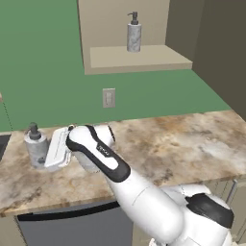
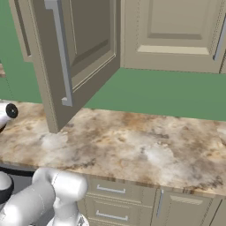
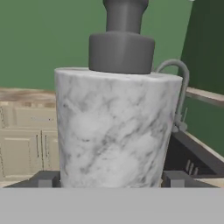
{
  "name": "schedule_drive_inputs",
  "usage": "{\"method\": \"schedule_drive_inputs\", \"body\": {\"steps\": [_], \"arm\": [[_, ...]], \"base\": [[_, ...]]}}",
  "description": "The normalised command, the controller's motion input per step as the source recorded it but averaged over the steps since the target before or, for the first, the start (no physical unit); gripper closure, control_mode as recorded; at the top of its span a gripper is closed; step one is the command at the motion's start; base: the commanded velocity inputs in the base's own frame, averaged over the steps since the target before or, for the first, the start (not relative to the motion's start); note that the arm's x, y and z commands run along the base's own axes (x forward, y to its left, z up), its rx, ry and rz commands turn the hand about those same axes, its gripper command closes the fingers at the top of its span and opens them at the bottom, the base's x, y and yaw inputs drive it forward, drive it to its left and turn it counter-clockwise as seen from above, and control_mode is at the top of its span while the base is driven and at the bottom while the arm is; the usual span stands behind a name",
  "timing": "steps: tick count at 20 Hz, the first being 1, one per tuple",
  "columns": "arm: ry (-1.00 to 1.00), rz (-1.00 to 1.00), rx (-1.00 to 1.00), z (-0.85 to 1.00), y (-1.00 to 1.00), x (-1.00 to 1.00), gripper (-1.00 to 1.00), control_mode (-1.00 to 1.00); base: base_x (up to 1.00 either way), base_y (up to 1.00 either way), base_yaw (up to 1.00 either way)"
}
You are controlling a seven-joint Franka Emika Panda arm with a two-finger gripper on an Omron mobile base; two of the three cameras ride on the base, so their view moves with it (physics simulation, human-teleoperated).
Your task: Locate and retrieve the soap dispenser and soap dispenser from the cabinet. Place them next to the sink.
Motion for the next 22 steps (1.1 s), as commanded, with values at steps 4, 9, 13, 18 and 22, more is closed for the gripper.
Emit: {"method": "schedule_drive_inputs", "body": {"steps": [4, 9, 13, 18, 22], "arm": [[0.0, 0.19, -0.05, -0.34, 0.22, 0.44, 1.0, -1.0], [-0.02, 0.01, -0.05, -0.19, 0.08, 0.34, 1.0, -1.0], [-0.03, 0.0, 0.0, -0.07, 0.1, 0.28, 1.0, -1.0], [-0.13, 0.0, 0.0, -0.21, 0.11, 0.24, 1.0, -1.0], [-0.17, -0.06, 0.01, -0.2, 0.11, 0.11, 1.0, -1.0]], "base": [[0.0, 0.0, 0.0], [0.0, 0.0, 0.0], [0.0, 0.0, 0.0], [0.0, 0.0, 0.0], [0.0, 0.0, 0.0]]}}
